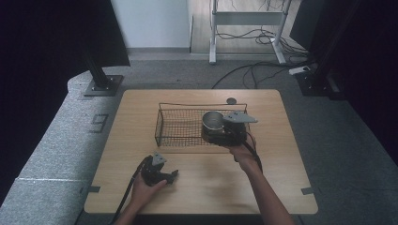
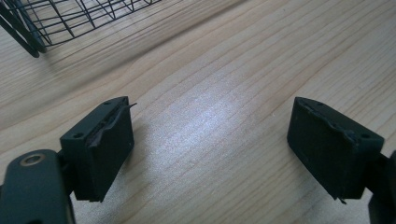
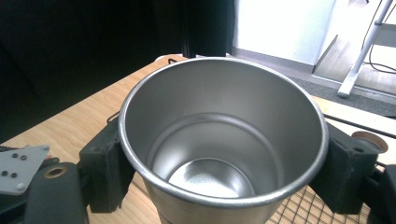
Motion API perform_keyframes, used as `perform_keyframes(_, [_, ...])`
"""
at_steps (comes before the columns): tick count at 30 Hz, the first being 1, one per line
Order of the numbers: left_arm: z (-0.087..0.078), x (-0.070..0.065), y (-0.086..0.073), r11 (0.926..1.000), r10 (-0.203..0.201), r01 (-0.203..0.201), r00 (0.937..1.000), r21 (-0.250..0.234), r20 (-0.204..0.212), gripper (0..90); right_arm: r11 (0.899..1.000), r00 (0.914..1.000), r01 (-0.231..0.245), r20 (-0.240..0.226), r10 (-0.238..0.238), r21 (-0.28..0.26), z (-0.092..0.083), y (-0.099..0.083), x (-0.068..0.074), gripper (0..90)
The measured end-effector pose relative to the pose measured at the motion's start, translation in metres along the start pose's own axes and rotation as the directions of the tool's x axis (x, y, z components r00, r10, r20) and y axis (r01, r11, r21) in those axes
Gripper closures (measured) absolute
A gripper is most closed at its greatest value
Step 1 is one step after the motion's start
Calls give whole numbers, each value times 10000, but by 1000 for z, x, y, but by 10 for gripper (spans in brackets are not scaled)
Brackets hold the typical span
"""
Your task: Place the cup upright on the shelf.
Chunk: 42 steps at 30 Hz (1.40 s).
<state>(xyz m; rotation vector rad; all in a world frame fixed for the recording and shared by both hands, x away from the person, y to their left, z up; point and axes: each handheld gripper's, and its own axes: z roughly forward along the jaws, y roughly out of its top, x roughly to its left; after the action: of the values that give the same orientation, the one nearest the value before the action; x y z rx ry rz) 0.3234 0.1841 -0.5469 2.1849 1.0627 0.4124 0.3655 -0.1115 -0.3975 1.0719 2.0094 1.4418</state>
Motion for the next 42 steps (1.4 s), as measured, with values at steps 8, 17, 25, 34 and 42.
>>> perform_keyframes(8, [0, 0, 0, 10000, -3, 3, 10000, -4, -6, 145, 10000, 9998, -64, 183, 63, 62, 6, 4, -6, 185])
perform_keyframes(17, [0, 0, 0, 10000, -3, 3, 10000, -2, -7, 145, 9998, 9994, -126, 311, 121, 163, 13, 8, -12, 185])
perform_keyframes(25, [0, 0, 0, 10000, -7, 7, 10000, -2, -7, 145, 9997, 9989, -185, 444, 177, 169, 17, 11, -17, 185])
perform_keyframes(34, [0, 0, 0, 10000, -4, 4, 10000, 1, -4, 145, 9994, 9976, -187, 666, 166, 307, 25, 15, -22, 185])
perform_keyframes(42, [0, 0, 0, 10000, -7, 7, 10000, -9, -11, 145, 9988, 9954, -294, 922, 256, 399, 36, 16, -30, 185])
